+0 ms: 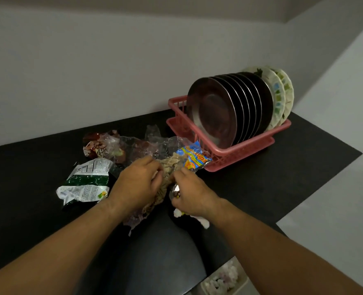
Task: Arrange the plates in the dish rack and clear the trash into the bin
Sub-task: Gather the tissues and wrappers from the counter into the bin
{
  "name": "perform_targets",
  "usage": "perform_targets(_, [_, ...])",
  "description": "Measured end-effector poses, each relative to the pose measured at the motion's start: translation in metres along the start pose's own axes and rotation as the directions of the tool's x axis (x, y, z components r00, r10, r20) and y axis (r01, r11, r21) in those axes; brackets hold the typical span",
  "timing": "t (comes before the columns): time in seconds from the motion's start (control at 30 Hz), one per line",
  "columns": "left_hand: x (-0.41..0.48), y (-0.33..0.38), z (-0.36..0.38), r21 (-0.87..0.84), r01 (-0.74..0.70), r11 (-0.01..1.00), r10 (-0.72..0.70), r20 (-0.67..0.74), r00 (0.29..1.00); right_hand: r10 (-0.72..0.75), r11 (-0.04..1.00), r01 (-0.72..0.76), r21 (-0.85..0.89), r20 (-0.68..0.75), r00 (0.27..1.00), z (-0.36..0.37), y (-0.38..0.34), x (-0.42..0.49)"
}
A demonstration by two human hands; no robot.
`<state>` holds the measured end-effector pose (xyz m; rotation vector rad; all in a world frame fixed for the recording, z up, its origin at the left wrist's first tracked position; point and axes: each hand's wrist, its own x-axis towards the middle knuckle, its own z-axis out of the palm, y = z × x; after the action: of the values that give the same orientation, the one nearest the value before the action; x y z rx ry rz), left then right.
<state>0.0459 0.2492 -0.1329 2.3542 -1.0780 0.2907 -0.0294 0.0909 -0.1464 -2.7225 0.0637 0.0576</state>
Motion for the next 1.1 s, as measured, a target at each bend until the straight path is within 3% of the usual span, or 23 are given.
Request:
perform_targets(0.13, [0.004,0.003,0.001,-0.004,-0.011,1.000,0.011,-0.030,0.999,-0.009,1.000,0.010,0.020,-0.078,0.997,-0.028,0.007,0.004])
perform_targets(0.37, [0.005,0.021,0.012,-0.018,-0.010,1.000,0.010,0.034,0.999,0.107,0.990,-0.080,0.114,-0.258,0.960,-0.072,0.029,-0.012])
perform_targets(0.47, [-0.004,0.042,0.036,0.011,-0.007,1.000,0.004,0.259,0.966,0.165,0.986,-0.153,0.067,-0.265,0.950,-0.073,0.039,-0.024])
perform_targets(0.6, [-0.027,0.068,0.079,0.227,0.078,0.971,-0.193,0.544,0.817,0.286,0.958,-0.273,0.087,-0.284,0.915,-0.070,0.047,-0.041])
perform_targets(0.63, [-0.031,0.074,0.088,0.277,0.082,0.957,-0.228,0.551,0.803,0.304,0.953,-0.287,0.101,-0.287,0.908,-0.070,0.048,-0.045])
perform_targets(0.7, [-0.037,0.084,0.100,0.338,0.067,0.939,-0.235,0.483,0.844,0.327,0.944,-0.304,0.127,-0.275,0.904,-0.069,0.051,-0.052])
perform_targets(0.8, [-0.039,0.088,0.110,0.378,-0.064,0.924,-0.081,0.357,0.931,0.360,0.930,-0.328,0.164,-0.243,0.901,-0.069,0.059,-0.061])
perform_targets(0.9, [-0.040,0.087,0.111,0.318,-0.144,0.937,0.008,0.393,0.920,0.396,0.912,-0.359,0.198,-0.193,0.898,-0.071,0.068,-0.072])
perform_targets(1.0, [-0.041,0.089,0.107,0.240,-0.078,0.968,-0.030,0.415,0.909,0.406,0.909,-0.378,0.178,-0.167,0.898,-0.074,0.077,-0.080])
perform_targets(1.1, [-0.036,0.090,0.092,0.260,0.004,0.966,-0.095,0.338,0.936,0.414,0.904,-0.397,0.156,-0.095,0.905,-0.077,0.083,-0.086])
